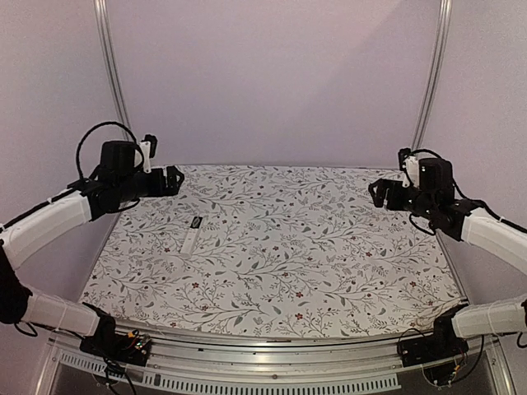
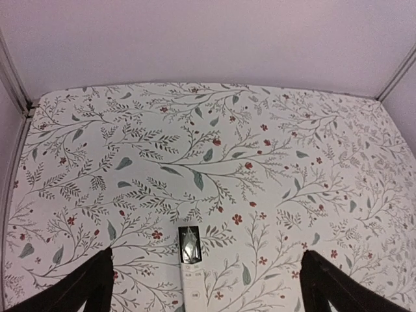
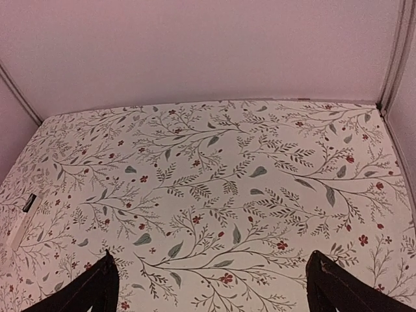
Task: Load the batteries into the remote control
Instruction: Reset both arms
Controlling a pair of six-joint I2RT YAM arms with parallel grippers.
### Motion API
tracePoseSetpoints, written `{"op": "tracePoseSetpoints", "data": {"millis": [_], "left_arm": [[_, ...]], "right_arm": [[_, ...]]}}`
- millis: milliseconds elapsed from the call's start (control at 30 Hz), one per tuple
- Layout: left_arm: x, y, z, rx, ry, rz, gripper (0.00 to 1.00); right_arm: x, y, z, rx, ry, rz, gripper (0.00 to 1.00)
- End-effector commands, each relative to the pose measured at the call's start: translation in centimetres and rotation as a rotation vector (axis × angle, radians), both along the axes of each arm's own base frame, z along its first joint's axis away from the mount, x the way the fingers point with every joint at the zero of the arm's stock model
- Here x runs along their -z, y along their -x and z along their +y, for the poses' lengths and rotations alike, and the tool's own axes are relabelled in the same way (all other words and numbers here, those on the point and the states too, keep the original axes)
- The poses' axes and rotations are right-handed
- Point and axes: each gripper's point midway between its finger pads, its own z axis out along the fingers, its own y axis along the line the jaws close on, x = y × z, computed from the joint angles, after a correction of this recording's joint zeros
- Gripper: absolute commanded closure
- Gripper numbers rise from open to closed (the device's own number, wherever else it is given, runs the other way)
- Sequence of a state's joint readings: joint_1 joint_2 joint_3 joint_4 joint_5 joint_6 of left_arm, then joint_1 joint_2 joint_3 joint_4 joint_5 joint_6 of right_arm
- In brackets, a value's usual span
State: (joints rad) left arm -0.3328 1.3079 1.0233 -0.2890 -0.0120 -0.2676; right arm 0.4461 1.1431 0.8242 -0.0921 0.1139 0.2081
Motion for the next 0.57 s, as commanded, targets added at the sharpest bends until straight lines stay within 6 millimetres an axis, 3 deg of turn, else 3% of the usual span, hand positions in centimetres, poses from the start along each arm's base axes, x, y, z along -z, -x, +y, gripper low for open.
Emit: {"op": "tracePoseSetpoints", "data": {"millis": [0,100,200,367,533], "left_arm": [[-2.1,0.1,4.8,-0.231,0.024,-0.247,0.00],[-1.3,1.9,8.2,-0.390,0.025,-0.328,0.00],[0.9,3.7,11.5,-0.561,0.046,-0.353,0.00],[4.4,5.9,13.6,-0.673,0.056,-0.349,0.00],[5.0,6.6,14.4,-0.701,0.037,-0.367,0.00]], "right_arm": [[3.0,-0.1,-6.5,0.081,-0.235,0.108,0.01],[5.2,0.2,-11.1,0.171,-0.349,0.121,0.01],[7.6,1.0,-14.1,0.269,-0.378,0.124,0.01],[10.5,1.9,-14.9,0.322,-0.378,0.175,0.01],[10.9,2.4,-15.0,0.323,-0.361,0.150,0.01]]}}
